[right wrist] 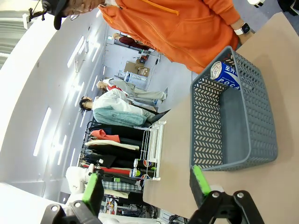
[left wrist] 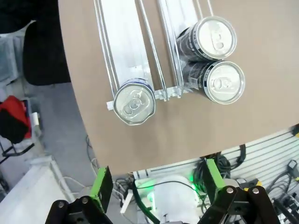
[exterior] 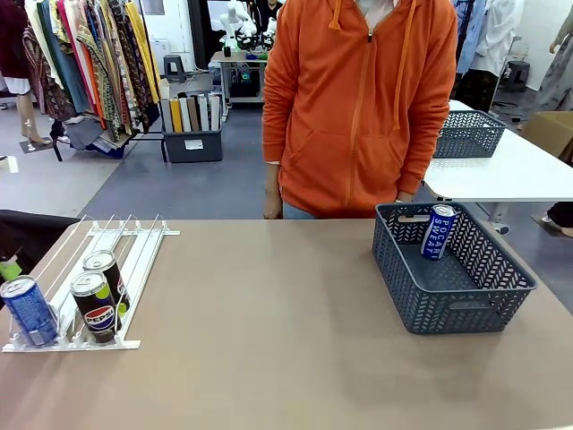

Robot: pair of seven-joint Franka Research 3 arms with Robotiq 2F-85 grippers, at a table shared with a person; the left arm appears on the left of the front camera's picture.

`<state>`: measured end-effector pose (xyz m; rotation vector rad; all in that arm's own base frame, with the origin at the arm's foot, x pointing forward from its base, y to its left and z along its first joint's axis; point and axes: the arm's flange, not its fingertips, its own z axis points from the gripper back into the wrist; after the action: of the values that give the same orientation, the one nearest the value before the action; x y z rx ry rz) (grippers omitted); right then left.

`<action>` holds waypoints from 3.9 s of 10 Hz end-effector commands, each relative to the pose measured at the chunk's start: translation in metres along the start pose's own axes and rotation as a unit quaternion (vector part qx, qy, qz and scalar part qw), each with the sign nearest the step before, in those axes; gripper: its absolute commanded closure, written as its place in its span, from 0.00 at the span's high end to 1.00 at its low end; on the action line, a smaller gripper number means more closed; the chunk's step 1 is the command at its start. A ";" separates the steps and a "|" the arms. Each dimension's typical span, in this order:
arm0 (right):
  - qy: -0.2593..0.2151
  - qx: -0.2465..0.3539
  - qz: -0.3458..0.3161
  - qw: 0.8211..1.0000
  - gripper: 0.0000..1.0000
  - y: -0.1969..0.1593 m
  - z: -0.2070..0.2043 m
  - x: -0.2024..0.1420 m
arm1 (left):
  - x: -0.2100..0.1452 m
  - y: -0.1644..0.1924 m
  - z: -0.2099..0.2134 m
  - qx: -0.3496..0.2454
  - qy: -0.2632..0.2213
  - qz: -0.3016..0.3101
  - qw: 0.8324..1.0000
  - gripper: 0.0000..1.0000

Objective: Retrieve and store the cans from the dispenser.
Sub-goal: Pick up the last remaining can from one row of the Automatic Can Dispenser and place it in the middle of the table.

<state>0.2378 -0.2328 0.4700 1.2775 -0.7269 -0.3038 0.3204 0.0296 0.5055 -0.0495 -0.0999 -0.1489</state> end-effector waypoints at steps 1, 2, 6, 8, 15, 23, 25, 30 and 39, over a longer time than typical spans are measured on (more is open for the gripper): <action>-0.009 0.011 0.013 1.000 1.00 0.002 -0.001 0.004 | 0.010 0.000 -0.013 0.014 -0.002 0.003 1.000 1.00; -0.009 0.011 0.013 1.000 1.00 0.002 -0.001 0.004 | 0.017 0.000 -0.032 0.016 0.004 0.025 1.000 1.00; -0.009 0.011 0.013 1.000 1.00 0.002 -0.001 0.004 | 0.032 0.010 -0.087 0.027 0.020 0.066 0.997 1.00; -0.009 0.011 0.013 1.000 1.00 0.002 -0.001 0.004 | 0.037 0.009 -0.105 0.043 0.015 0.070 0.996 1.00; -0.009 0.011 0.013 1.000 1.00 0.002 -0.001 0.004 | 0.046 0.020 -0.121 0.037 0.048 0.077 0.995 1.00; -0.009 0.011 0.013 1.000 1.00 0.002 -0.001 0.004 | 0.046 0.021 -0.122 0.023 0.025 0.082 0.996 0.00; -0.009 0.011 0.013 1.000 1.00 0.002 -0.001 0.004 | 0.046 0.017 -0.118 0.026 0.019 0.075 0.997 0.00; -0.009 0.011 0.013 1.000 1.00 0.002 -0.001 0.004 | -0.001 -0.015 0.026 -0.032 -0.094 0.027 0.995 0.00; -0.009 0.011 0.013 1.000 1.00 0.002 -0.001 0.004 | -0.056 -0.040 0.098 -0.047 -0.164 -0.031 0.985 0.00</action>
<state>0.2381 -0.2328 0.4696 1.2773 -0.7260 -0.3038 0.2476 0.0039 0.5925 -0.1752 -0.4030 -0.2223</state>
